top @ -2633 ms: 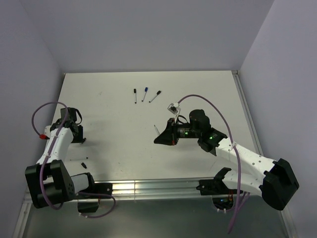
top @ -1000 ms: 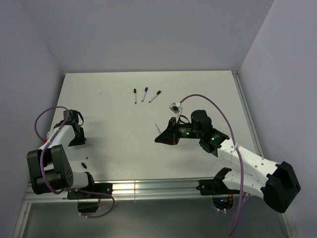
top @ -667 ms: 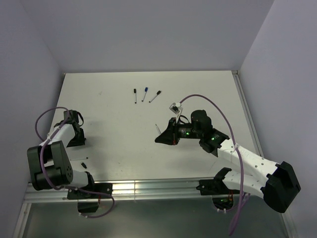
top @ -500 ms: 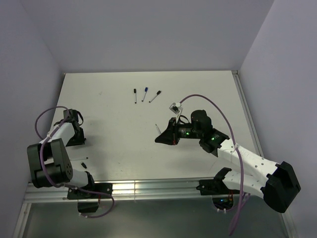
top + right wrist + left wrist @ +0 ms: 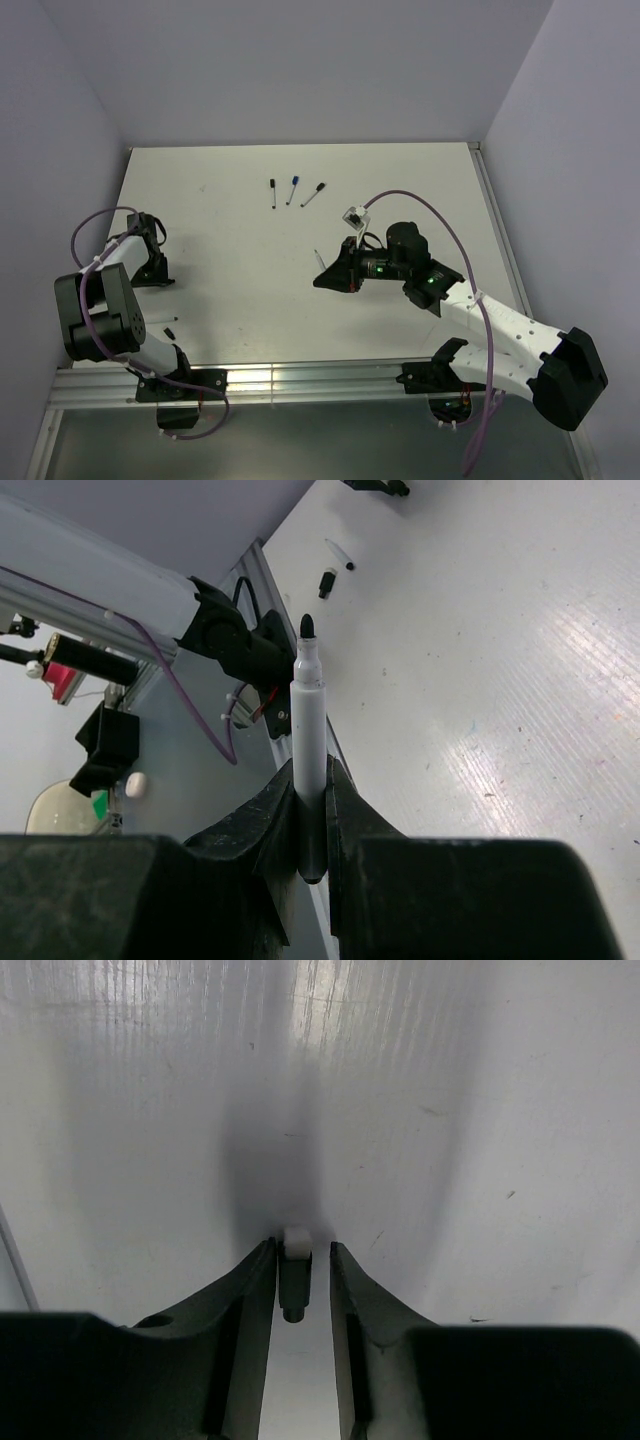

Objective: Insert the pens into the pen caps
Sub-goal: Insert the pen cap onto the pen.

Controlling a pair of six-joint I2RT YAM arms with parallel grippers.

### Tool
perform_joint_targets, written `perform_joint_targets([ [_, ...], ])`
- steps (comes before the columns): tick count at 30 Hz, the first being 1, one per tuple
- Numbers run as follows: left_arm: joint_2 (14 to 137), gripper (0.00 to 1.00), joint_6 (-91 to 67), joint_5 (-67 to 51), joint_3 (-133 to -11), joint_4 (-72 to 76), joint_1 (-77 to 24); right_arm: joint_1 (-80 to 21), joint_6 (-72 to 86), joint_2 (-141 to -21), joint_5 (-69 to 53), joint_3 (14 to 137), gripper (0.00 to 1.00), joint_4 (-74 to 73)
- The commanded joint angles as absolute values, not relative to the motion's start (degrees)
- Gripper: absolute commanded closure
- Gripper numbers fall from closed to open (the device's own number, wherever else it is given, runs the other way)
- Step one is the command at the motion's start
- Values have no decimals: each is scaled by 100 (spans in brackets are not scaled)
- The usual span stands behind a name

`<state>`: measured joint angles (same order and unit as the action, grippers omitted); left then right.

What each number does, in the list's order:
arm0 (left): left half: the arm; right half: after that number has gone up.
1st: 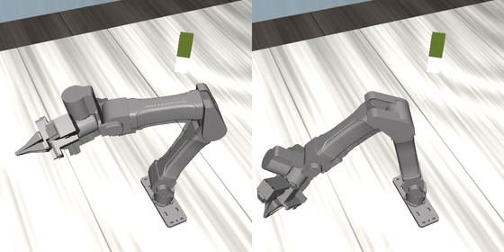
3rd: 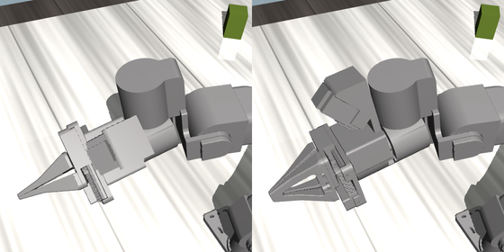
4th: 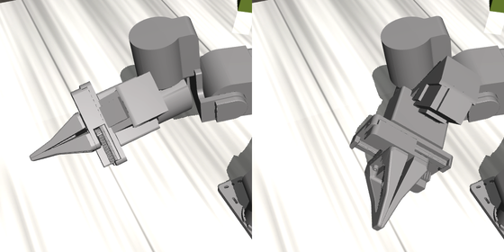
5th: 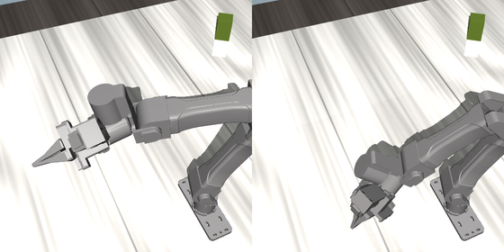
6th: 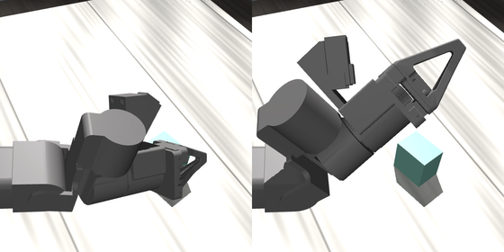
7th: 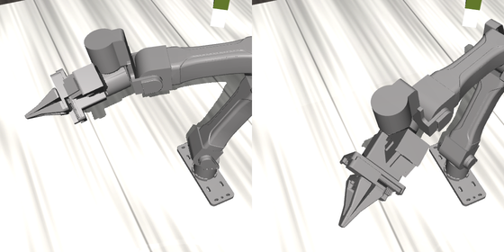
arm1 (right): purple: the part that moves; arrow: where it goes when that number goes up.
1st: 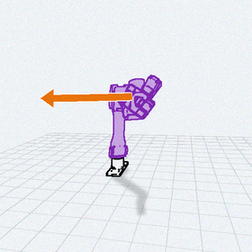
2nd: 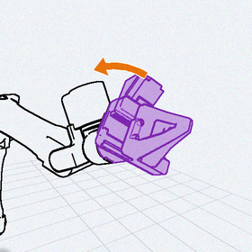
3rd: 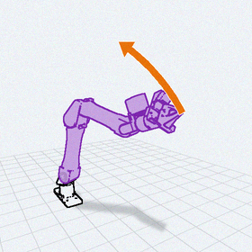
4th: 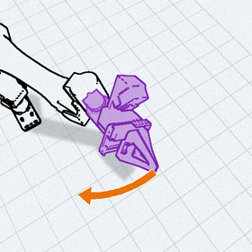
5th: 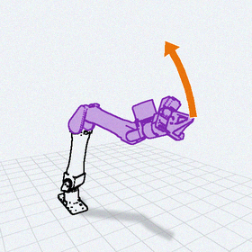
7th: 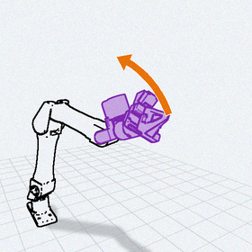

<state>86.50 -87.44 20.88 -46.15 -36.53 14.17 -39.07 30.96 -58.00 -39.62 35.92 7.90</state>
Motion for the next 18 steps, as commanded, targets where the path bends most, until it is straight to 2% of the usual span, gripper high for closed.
perform_joint_targets([
  [1,8850,67,-8499,2188,-4729,-3735,1450,-3885,2979,-5616,-3867,3568,100,826],
  [8,8991,69,-8271,2110,-4614,-3595,1441,-3876,2944,-5625,-3858,3560,100,809],
  [13,9044,78,-7990,1925,-4535,-3358,1441,-3885,2848,-5607,-3683,3612,100,668],
  [17,8947,100,-7595,1671,-4482,-3120,1450,-3876,2769,-5642,-3586,3665,100,589],
  [18,8886,99,-7515,1653,-4509,-3120,1441,-3876,2751,-5686,-3560,3665,100,563],
])
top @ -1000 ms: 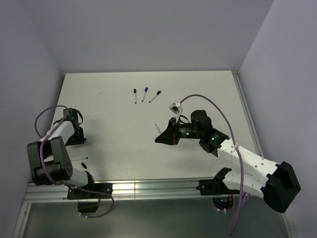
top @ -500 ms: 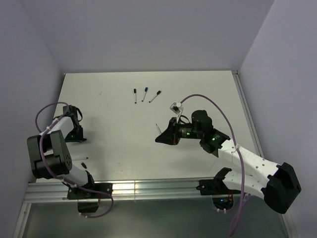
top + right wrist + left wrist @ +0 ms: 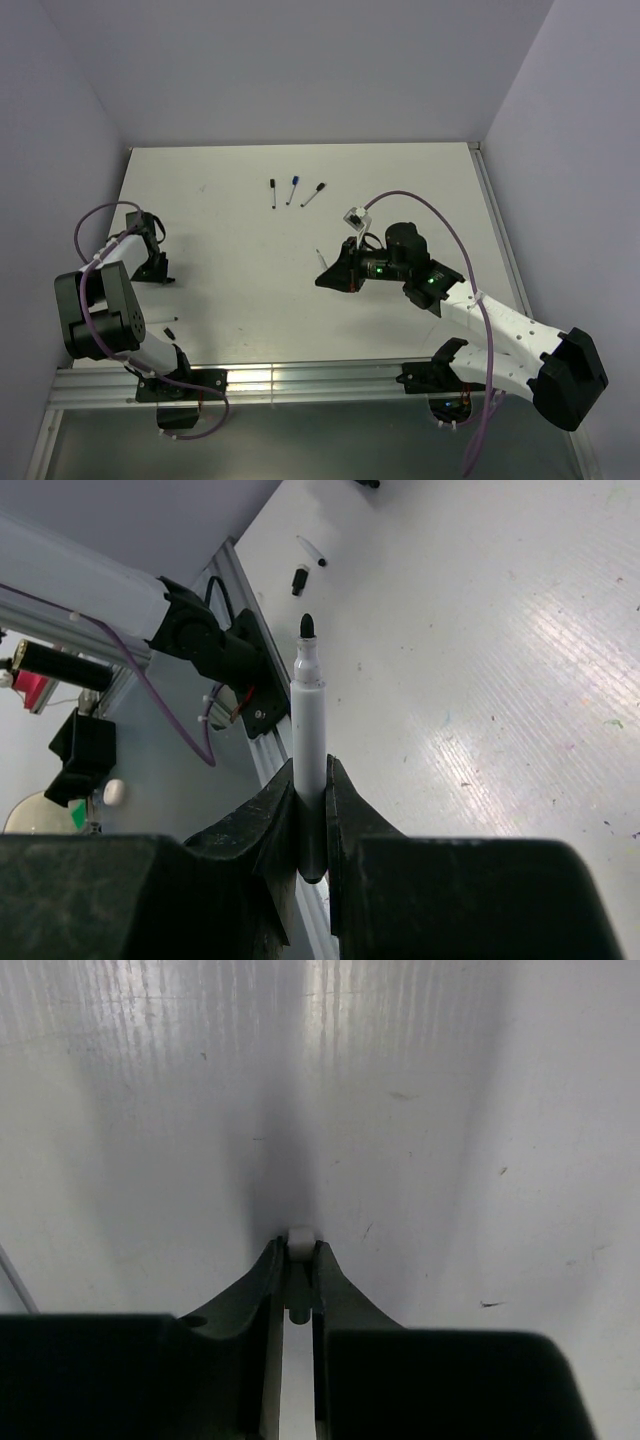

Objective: Insert the pens into the pen caps
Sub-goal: Insert the pen cap onto the pen.

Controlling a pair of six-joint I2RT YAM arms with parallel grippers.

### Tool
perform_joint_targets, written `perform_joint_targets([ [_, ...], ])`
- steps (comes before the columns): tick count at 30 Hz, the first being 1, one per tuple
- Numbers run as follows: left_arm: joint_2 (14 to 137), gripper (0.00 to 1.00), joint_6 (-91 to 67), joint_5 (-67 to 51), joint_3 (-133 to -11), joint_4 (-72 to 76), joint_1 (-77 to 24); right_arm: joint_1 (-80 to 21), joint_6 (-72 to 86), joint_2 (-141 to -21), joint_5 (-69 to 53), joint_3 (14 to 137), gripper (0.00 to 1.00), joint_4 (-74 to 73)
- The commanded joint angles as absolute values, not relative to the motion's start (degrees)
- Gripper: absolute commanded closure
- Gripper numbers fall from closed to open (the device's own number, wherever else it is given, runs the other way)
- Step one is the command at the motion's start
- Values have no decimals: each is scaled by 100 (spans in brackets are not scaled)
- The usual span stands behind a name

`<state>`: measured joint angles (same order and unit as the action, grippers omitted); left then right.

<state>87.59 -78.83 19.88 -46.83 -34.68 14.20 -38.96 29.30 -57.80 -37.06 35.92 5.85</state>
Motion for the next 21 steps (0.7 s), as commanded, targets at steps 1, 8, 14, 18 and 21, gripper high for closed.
perform_joint_targets([
  [1,8834,100,-7436,1635,-4535,-3129,1441,-3867,2734,-5695,-3533,3682,100,536],
  [8,7806,100,-5709,722,-5253,-2743,1187,-3850,2558,-5599,-3331,3770,100,326],
  [14,6874,100,-4265,-1334,-5835,-1724,634,-3850,2531,-5800,-3516,4173,100,246],
  [18,6381,100,-4096,-2266,-5880,-836,63,-3867,2750,-6310,-3586,4622,100,333],
  [21,6197,100,-4122,-2846,-5793,-152,-385,-3937,2892,-6547,-3525,4869,100,579],
])
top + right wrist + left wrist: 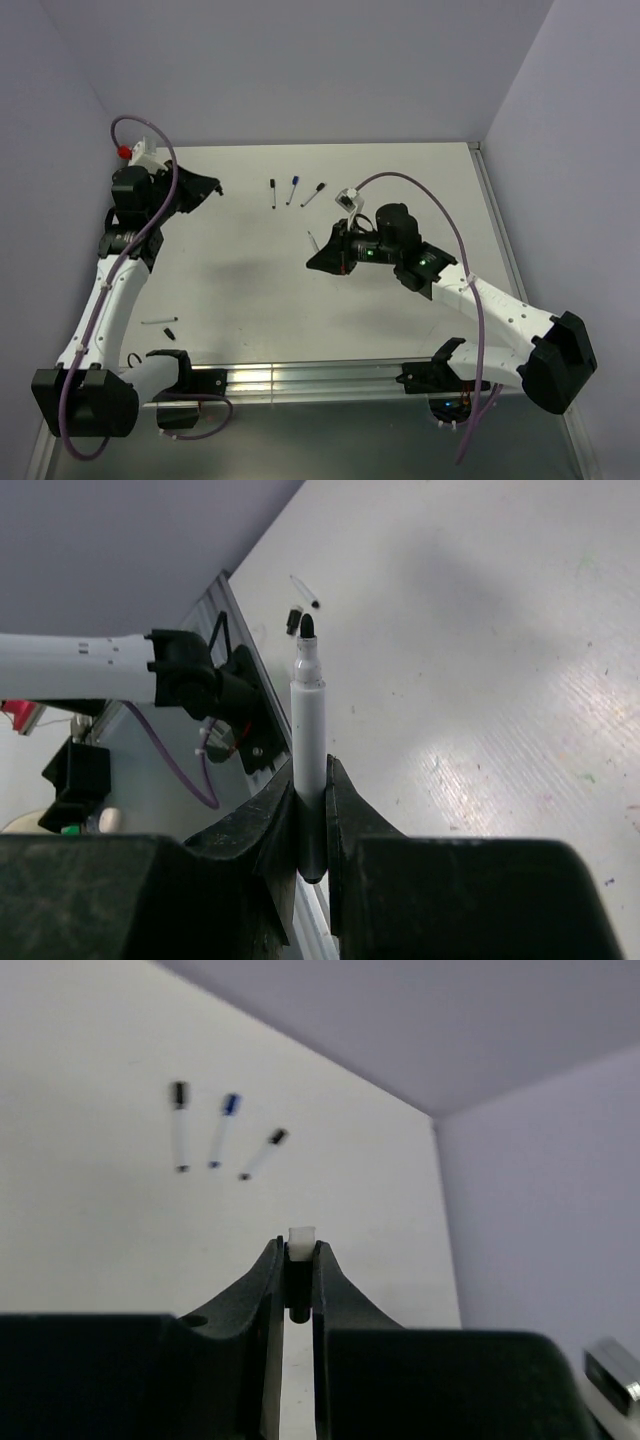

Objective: Insert the pens into the pen caps
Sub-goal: Insert the pen cap onto the pen.

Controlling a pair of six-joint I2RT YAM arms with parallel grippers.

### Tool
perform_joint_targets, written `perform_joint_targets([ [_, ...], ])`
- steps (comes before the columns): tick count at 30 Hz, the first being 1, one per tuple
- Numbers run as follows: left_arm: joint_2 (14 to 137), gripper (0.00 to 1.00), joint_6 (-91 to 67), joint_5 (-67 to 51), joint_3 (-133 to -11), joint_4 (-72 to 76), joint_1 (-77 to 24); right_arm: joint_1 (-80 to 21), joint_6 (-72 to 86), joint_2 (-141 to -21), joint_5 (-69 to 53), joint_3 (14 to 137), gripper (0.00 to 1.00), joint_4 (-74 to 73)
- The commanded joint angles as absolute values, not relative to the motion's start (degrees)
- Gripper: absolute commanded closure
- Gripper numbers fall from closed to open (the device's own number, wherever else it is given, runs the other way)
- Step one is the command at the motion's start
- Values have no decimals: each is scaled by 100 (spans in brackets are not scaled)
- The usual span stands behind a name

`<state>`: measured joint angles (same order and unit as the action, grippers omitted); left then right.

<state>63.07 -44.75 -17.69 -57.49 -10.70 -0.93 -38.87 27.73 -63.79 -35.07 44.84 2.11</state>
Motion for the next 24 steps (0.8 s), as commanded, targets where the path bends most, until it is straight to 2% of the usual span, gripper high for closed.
perform_joint_targets([
  [1,6153,100,-4166,-2969,-5661,347,-439,-3990,2883,-6600,-3394,5026,100,597],
  [7,6302,100,-4892,-3778,-5398,1360,-878,-4051,2804,-7189,-3155,5922,100,176],
  [8,6302,99,-5165,-3892,-5266,2163,-914,-4095,2795,-7259,-3138,6028,100,158],
  [11,6302,100,-5764,-4201,-4958,3074,-923,-4244,2803,-7497,-3032,6398,100,97],
  [15,6293,100,-6222,-4122,-4843,3926,-923,-4245,3058,-7769,-3094,6609,100,395],
  [24,6539,100,-6785,-3885,-4720,4869,-1020,-4236,3129,-8016,-2979,6970,100,553],
])
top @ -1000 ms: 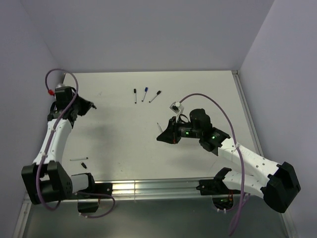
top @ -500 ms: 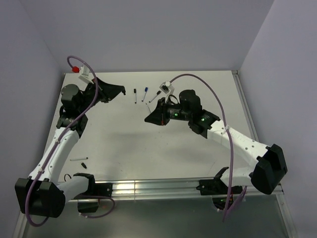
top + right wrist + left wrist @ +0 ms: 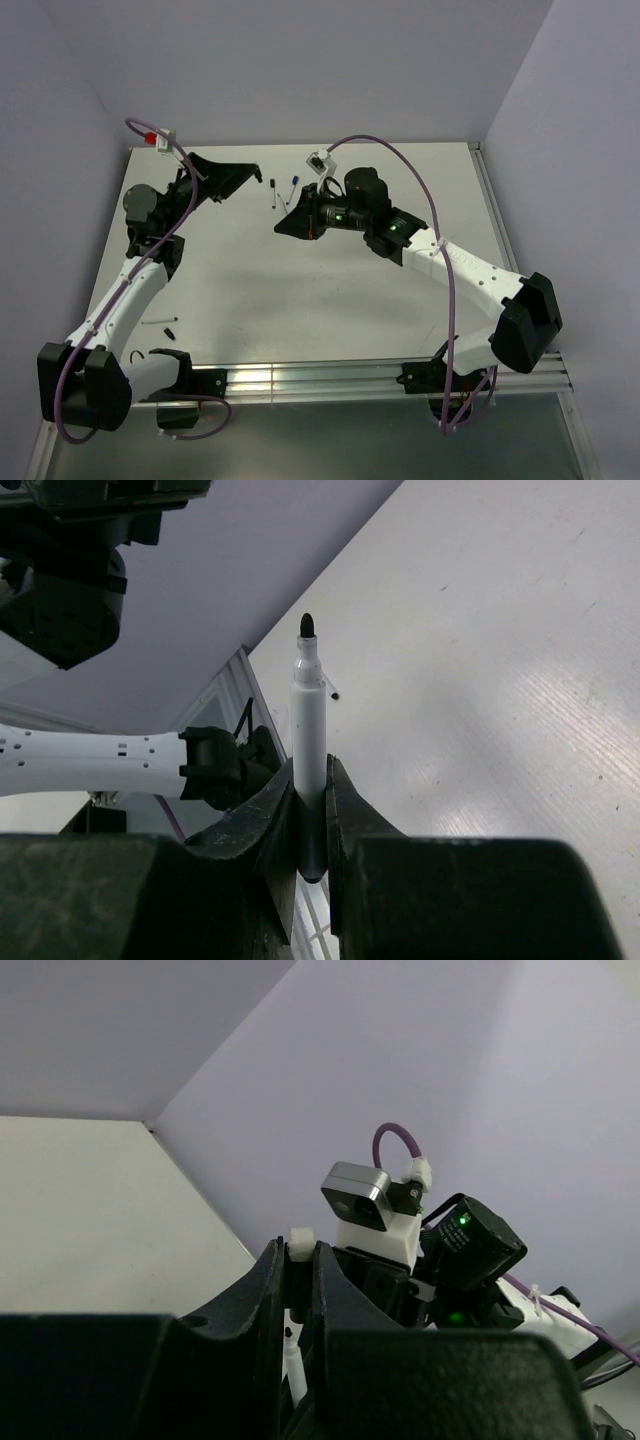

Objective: Insert the pens into the pen caps
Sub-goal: Insert the pen cap onto the pen.

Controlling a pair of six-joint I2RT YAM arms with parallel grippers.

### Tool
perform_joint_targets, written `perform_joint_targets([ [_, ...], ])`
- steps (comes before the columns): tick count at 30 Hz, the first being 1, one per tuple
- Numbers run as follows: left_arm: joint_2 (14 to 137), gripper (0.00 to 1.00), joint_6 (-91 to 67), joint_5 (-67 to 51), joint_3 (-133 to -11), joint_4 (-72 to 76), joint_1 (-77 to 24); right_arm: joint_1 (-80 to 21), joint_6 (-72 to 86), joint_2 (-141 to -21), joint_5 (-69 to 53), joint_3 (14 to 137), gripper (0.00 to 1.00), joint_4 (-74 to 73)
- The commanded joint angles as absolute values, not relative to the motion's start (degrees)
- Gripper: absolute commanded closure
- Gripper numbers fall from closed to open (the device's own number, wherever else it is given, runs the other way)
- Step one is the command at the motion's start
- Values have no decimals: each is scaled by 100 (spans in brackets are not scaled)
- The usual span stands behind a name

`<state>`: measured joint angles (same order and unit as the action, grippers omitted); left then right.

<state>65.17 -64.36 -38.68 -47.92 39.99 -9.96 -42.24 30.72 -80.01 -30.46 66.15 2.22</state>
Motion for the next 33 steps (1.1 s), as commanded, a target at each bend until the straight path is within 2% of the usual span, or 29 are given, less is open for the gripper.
perform_joint_targets([
  [1,6530,100,-6785,-3850,-4641,4860,-1011,-4228,3181,-8007,-2979,6891,100,615],
  [5,6548,100,-7057,-3709,-4351,5254,-1011,-4228,3436,-7911,-3225,6654,100,1116],
  [33,6847,100,-7462,-3981,-4227,5801,-1107,-4509,3234,-7954,-3138,6767,100,844],
])
